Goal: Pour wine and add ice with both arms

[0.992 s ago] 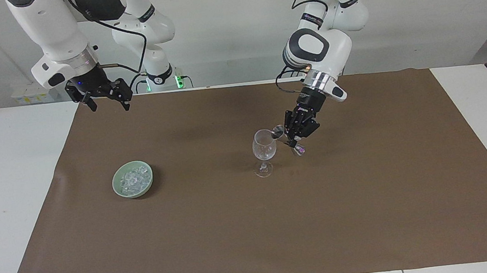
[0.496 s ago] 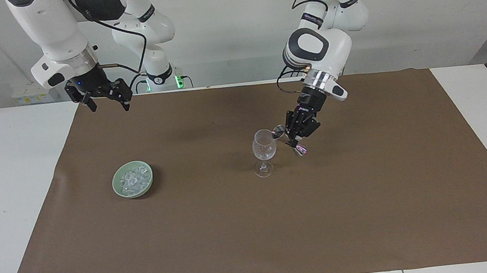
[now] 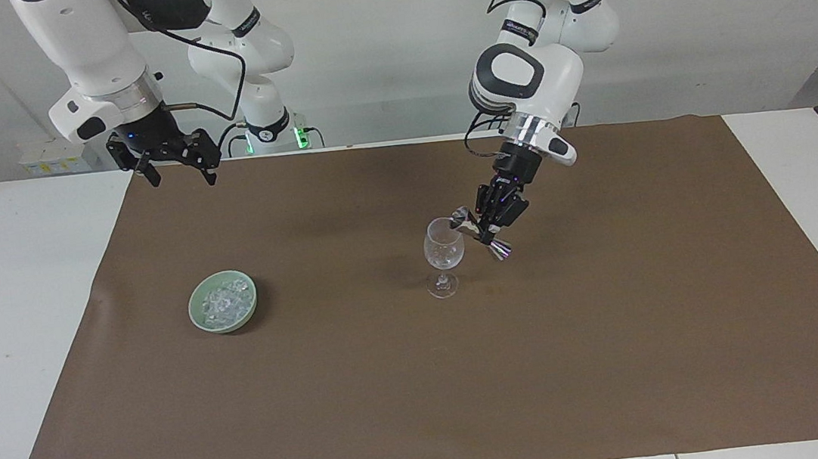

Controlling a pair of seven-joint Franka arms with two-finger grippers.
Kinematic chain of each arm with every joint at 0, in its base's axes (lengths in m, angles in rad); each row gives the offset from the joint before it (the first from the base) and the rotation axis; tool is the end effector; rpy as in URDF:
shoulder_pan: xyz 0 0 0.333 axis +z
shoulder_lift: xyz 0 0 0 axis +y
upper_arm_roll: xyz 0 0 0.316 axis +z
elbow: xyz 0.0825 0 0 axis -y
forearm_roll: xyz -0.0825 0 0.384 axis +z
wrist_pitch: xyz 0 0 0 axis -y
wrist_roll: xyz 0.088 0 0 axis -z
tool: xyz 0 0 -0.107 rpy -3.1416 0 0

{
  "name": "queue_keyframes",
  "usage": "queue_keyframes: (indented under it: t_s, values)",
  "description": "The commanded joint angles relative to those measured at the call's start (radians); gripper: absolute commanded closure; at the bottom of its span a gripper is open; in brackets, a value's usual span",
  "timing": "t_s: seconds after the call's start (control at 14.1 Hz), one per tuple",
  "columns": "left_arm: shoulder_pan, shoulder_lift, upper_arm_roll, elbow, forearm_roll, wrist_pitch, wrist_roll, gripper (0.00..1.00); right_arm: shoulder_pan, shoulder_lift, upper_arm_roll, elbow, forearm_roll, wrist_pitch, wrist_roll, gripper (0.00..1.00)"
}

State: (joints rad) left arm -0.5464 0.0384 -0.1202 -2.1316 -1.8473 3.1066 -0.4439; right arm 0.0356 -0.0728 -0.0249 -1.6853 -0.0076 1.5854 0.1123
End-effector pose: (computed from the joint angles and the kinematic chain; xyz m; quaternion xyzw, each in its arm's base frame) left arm 0.4717 -0.2675 0.4159 0.6114 0.6355 0.0264 0.4708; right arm 0.5315 0.0044 0.6112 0.9986 -0.0506 -0.0134 0.0037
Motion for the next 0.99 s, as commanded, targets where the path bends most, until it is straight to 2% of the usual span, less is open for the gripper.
queue_keyframes:
  t_s: [0.0,0.57,0.92]
  values:
    - [-0.023,0.011,0.01,0.019,0.007,0.032,0.037,1.0,-0.005,-0.012,0.002,-0.011,0.021,0.021,-0.022,0.0]
    - [-0.038,0.024,0.01,0.033,0.008,0.078,0.108,1.0,-0.005,-0.012,0.002,-0.014,0.021,0.022,-0.026,0.0]
    - [-0.056,0.035,0.008,0.045,0.049,0.102,0.111,1.0,-0.002,-0.013,0.002,-0.016,0.021,0.022,-0.025,0.0]
